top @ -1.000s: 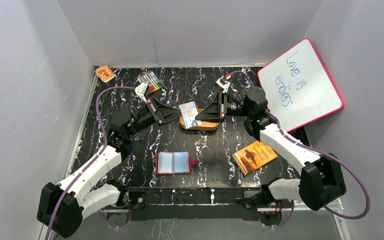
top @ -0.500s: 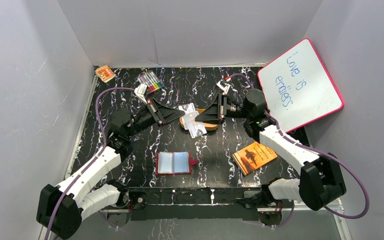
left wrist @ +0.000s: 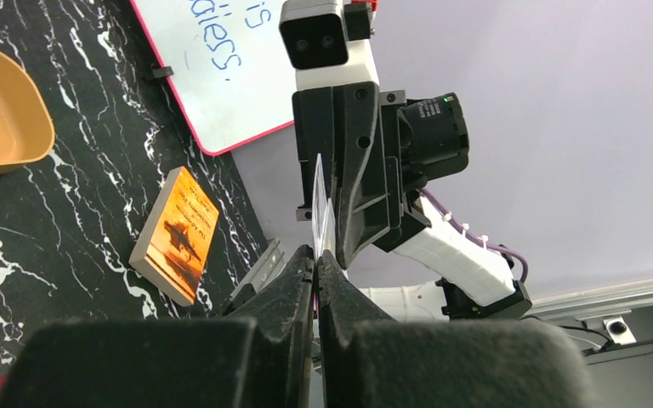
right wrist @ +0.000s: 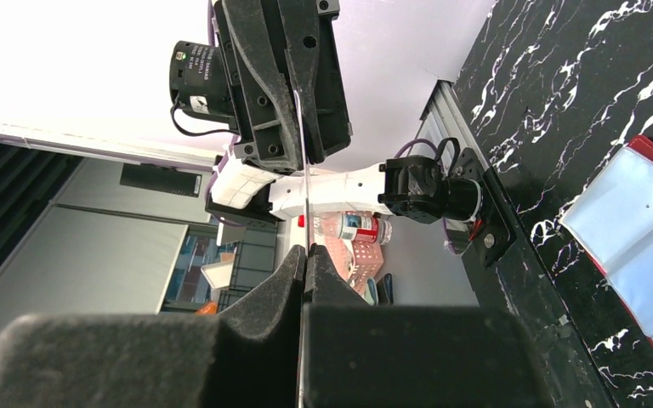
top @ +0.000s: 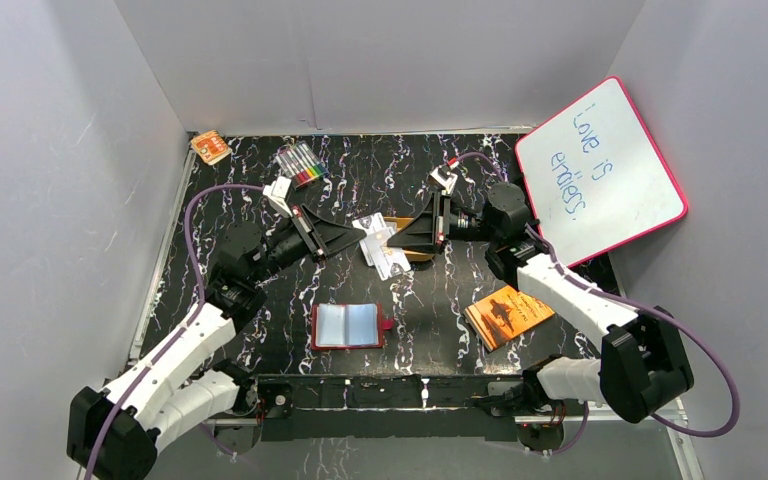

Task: Put the credit cards into the card holder
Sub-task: Pick up the credit card from the storage box, then place the credit card in the storage box.

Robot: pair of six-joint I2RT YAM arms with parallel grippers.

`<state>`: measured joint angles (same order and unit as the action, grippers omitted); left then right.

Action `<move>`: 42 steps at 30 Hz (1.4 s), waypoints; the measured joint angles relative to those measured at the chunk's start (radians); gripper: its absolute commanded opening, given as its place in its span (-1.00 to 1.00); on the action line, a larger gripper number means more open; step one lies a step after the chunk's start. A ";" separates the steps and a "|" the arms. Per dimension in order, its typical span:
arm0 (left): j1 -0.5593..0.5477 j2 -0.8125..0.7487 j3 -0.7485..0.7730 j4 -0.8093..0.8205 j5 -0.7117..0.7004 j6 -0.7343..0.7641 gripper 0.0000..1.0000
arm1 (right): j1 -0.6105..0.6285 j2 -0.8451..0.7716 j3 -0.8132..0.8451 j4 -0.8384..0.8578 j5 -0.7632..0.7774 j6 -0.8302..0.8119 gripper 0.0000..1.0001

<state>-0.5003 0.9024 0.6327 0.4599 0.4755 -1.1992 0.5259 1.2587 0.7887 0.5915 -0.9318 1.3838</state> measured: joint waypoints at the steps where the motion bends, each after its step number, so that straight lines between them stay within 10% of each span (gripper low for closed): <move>1: -0.002 -0.001 0.000 -0.010 -0.006 0.003 -1.00 | 0.000 -0.003 0.000 -0.009 0.003 -0.004 -0.87; 27: 0.037 0.087 0.042 -0.032 -0.182 -0.043 -1.00 | -0.015 -0.092 -0.019 -0.151 -0.047 -0.117 -1.00; 42: 0.047 0.793 0.679 -0.555 -0.174 0.455 -1.00 | -0.024 -0.185 0.145 -1.048 0.482 -0.700 -1.00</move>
<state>-0.4534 1.6955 1.3117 -0.0952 0.3016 -0.7441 0.5014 1.0740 0.9333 -0.4568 -0.4496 0.6838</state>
